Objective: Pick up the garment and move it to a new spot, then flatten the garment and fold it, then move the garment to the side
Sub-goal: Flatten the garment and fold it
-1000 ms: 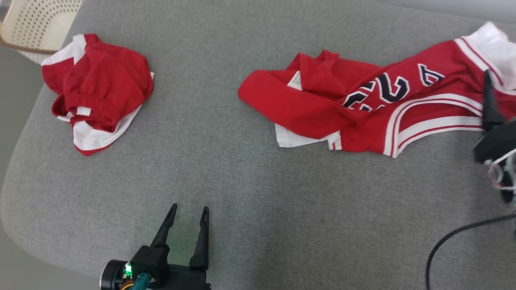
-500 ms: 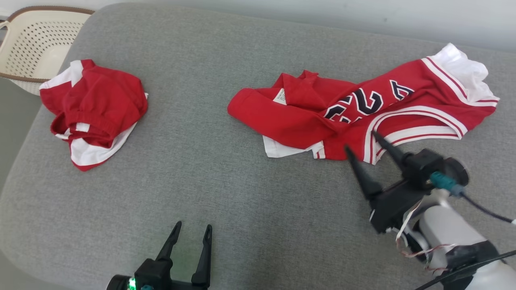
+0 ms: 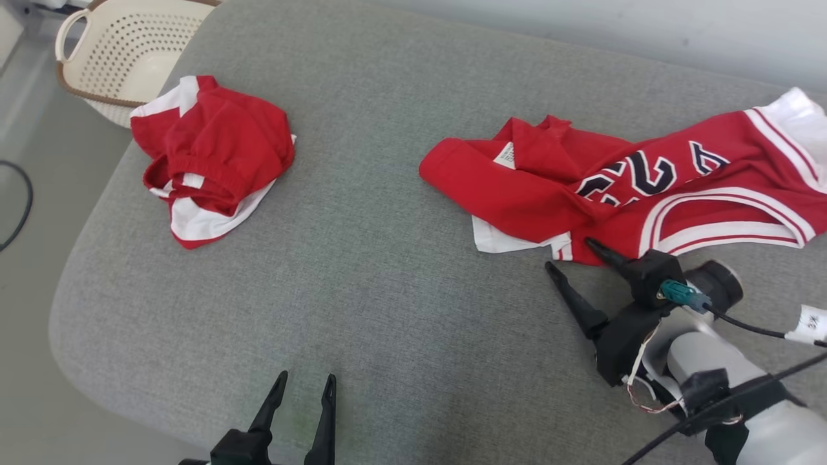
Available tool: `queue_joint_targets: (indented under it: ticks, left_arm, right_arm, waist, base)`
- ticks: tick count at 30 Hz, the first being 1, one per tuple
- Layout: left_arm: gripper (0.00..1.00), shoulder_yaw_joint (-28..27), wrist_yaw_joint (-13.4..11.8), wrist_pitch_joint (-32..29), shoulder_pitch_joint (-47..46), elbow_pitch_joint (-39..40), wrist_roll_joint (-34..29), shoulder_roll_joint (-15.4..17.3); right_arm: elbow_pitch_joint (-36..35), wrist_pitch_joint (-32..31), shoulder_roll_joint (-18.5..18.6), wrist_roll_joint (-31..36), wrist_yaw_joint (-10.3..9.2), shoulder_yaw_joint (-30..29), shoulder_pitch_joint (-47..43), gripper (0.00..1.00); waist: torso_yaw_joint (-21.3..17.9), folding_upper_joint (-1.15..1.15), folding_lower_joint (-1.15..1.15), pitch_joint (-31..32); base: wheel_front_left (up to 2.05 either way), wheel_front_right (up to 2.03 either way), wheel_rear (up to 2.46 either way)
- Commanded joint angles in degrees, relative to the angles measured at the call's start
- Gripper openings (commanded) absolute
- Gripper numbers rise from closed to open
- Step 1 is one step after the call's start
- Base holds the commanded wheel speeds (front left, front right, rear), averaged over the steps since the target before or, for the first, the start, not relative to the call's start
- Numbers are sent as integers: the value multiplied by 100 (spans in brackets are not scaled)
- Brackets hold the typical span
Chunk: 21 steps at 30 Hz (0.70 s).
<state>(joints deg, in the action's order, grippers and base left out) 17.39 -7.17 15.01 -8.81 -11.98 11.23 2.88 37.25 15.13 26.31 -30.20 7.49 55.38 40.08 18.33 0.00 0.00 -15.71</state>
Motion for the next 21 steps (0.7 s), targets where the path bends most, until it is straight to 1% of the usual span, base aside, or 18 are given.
queue_joint_targets:
  ticks: [1,3,4,5,6,7,10,13,16,19,21]
  left_arm:
    - [100,-4,-13,26,49,24,8,2]
    - [100,5,-37,26,15,54,13,2]
    - [100,15,-36,26,-2,61,21,1]
    - [100,23,-44,26,-17,75,25,1]
    - [100,19,-57,26,-26,84,21,3]
    - [100,10,-66,26,-29,95,20,3]
    - [100,-22,-71,26,-27,123,19,0]
    - [100,-56,-15,26,-5,132,-22,2]
    - [100,-71,18,26,17,91,-21,2]
    - [100,-93,52,26,40,34,-6,3]
    - [100,-108,86,26,49,4,-8,2]
  right_arm:
    - [116,3,18,228,0,66,152,100]
    - [393,1,-20,329,0,92,174,98]
    - [514,-5,-64,367,0,117,194,89]
    - [654,-8,-109,374,0,134,209,45]
    - [766,-18,-142,400,0,170,227,25]
    - [836,-21,-186,405,0,194,247,0]
    - [773,-18,-233,402,1,205,273,0]
    - [387,3,-205,408,1,53,208,0]
    - [-95,3,-37,510,1,-98,-11,0]
    - [-541,2,203,606,1,-97,-339,0]
    - [-799,2,362,596,1,11,-553,0]
  waist:
    - [73,0,0,-61]
    - [93,0,0,-81]
    - [102,0,0,-89]
    - [107,0,0,-94]
    - [100,0,0,-94]
    - [79,0,0,-86]
    - [15,0,0,-49]
    - [-140,0,0,66]
    - [-344,0,0,227]
    - [-589,0,0,422]
    - [-775,0,0,556]
  base:
    - [0,0,0]
    - [0,0,0]
    - [0,0,0]
    - [0,0,0]
    - [0,0,0]
    - [0,0,0]
    - [0,0,0]
    - [0,0,0]
    - [0,0,0]
    - [0,0,0]
    - [0,0,0]
